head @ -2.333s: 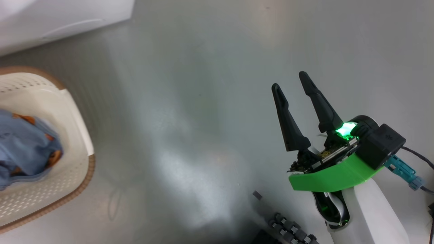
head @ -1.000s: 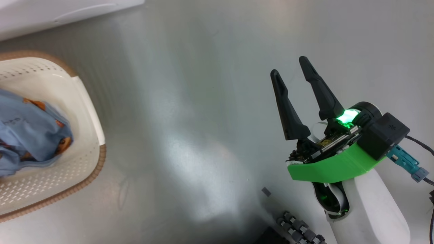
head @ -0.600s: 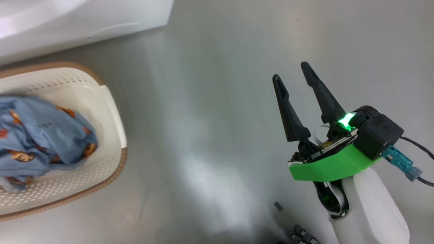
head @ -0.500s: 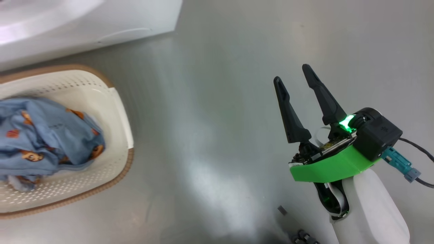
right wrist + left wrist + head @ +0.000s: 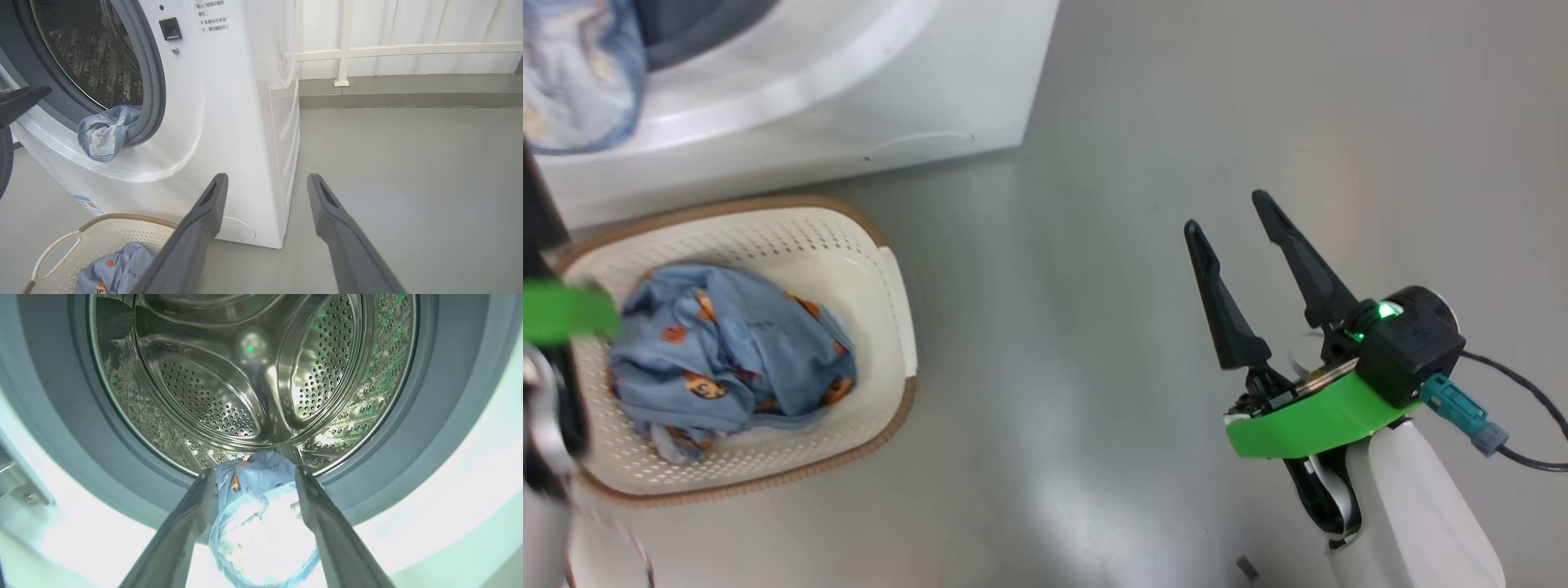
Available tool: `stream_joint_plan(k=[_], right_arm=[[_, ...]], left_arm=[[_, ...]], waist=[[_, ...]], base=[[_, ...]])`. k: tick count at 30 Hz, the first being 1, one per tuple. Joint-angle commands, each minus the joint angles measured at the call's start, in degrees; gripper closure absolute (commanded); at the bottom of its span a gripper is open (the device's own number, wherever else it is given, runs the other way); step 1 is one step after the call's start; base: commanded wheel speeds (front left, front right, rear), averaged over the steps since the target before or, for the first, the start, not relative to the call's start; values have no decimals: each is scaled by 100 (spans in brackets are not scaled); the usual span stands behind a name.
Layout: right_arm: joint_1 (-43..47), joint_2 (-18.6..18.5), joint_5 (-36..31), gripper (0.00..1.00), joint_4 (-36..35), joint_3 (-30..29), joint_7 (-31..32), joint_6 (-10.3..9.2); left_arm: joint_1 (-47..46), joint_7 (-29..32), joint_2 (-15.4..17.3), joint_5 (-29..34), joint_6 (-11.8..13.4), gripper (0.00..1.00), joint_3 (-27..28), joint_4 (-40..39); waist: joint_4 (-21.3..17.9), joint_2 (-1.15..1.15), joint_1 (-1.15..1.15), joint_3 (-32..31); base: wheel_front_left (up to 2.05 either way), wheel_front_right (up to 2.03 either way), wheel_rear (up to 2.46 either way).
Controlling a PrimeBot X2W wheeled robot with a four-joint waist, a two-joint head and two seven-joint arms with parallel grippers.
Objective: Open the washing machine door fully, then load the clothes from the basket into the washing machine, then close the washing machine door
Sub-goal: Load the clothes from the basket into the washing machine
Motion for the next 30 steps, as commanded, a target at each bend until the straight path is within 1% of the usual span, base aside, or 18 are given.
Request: stream_joint_plan(k=[1,5,9,18,24,30], right_arm=[[227,19,-52,0,-74,117,-27,9],[345,19,-150,0,37,54,-27,9],[504,19,-240,0,142,16,-27,9],[937,19,-366,0,285,-78,-16,9],[1230,19,-357,0,246,-132,75,9],[1395,19,-354,0,121,-158,167,9]], left_arm=[[483,52,221,8,179,0,209,-430],[1362,97,73,16,425,0,130,-970],[2016,156,-57,17,552,0,-25,-1261],[2983,279,-302,-69,663,0,-363,-1433],[3312,305,-385,-64,722,0,-522,-1484],[3472,338,-422,-123,725,0,-589,-1478]], waist=[[237,0,0,-362],[374,0,0,-676],[482,0,0,-1005],[638,0,0,-1670],[693,0,0,-2003],[701,0,0,-2107]], base=[[0,0,0],[0,0,0],[0,0,0],[0,0,0],[0,0,0],[0,0,0]])
